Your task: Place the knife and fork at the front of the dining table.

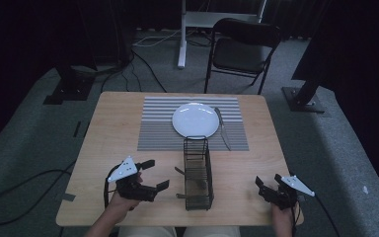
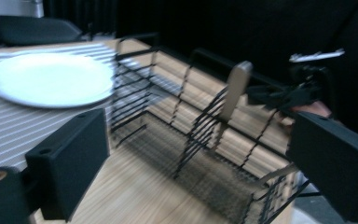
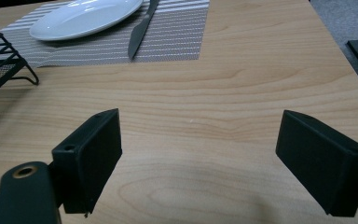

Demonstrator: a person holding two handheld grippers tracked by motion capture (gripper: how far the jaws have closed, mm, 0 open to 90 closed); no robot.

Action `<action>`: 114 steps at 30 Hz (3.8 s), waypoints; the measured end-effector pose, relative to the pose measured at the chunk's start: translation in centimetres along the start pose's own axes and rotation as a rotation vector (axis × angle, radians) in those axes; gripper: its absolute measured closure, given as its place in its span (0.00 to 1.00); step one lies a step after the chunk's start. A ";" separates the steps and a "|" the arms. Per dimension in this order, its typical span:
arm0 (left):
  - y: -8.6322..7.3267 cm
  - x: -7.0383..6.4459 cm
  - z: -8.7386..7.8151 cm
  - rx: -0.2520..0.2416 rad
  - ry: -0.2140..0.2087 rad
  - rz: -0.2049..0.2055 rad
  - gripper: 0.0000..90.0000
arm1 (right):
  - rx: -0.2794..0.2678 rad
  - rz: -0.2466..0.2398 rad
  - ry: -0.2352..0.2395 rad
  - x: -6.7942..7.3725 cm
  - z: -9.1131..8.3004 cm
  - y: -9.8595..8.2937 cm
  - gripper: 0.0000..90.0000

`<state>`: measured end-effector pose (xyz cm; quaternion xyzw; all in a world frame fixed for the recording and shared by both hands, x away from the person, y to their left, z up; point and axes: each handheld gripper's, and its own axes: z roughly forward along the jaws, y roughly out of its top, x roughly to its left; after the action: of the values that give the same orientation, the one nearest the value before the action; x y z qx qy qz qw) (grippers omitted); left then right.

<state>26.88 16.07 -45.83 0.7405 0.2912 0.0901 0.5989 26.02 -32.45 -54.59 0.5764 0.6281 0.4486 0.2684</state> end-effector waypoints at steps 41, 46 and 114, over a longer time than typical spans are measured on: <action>0.9 -2.6 4.5 0.058 -0.046 0.046 0.98 | -0.015 0.019 0.021 -0.2 -0.6 -0.3 0.16; 1.4 -2.8 4.4 0.054 -0.052 0.071 0.98 | -0.014 0.020 0.021 -0.2 -0.6 -0.3 0.16; 11.7 2.0 -2.4 -0.106 -0.044 0.179 0.98 | 0.025 0.011 0.010 -0.1 -0.3 -0.2 0.16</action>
<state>31.10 17.82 -34.64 0.7326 0.2057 0.1421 0.6331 25.67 -32.60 -54.65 0.5810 0.6318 0.4450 0.2554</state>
